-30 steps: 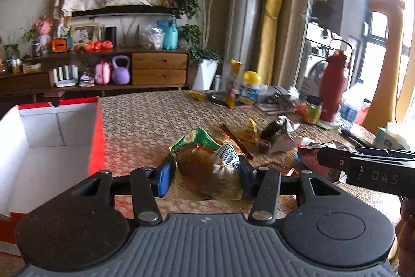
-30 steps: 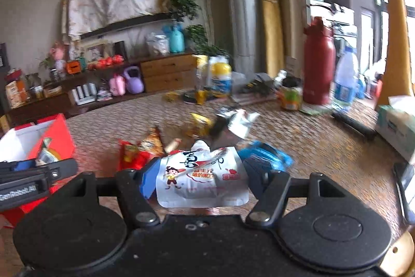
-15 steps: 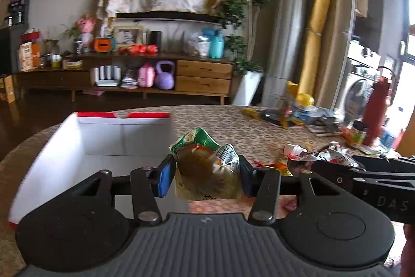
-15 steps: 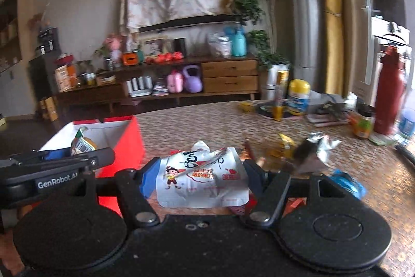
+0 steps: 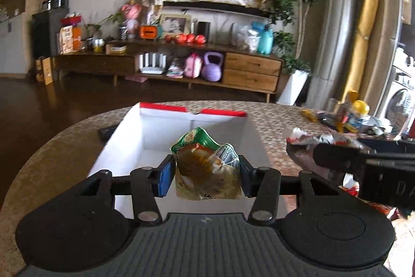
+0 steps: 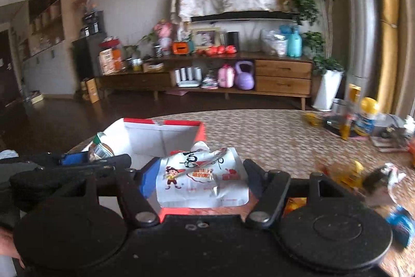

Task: Organize snacks
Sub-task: 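Carry the bun with the left tool into the box while the right tool carries the pouch there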

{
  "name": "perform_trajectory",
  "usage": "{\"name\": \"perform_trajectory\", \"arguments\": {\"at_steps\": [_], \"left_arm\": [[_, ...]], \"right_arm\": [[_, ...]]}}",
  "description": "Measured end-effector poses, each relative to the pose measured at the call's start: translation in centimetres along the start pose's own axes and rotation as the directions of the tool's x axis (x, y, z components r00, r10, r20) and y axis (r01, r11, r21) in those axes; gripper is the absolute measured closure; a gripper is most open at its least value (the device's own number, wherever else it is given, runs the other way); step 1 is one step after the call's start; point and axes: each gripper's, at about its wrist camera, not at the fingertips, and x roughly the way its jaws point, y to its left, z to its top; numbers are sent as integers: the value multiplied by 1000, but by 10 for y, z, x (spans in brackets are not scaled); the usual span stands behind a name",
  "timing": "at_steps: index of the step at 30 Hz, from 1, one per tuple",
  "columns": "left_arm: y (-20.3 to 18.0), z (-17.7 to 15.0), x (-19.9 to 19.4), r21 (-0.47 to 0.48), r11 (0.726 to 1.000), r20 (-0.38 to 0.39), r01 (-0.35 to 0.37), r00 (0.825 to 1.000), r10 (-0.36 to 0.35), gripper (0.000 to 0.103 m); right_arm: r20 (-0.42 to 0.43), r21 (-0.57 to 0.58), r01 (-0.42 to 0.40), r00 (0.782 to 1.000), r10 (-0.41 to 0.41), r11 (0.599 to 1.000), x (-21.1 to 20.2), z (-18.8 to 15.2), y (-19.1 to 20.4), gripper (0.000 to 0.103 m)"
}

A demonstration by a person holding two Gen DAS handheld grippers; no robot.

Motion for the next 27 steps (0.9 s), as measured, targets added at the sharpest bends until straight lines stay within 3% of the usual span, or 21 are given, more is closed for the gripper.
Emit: {"name": "perform_trajectory", "arguments": {"at_steps": [13,27], "left_arm": [[43,-11,37,-43,997,-101,-68,993,63,53],[46,-21,48,6,998,-181,-62,981,62,52]], "right_arm": [[-85,-67,-104,992,98,992,66,22,46,36],[-259,-121,-122,962,88,985,124,5,67,36]]}}
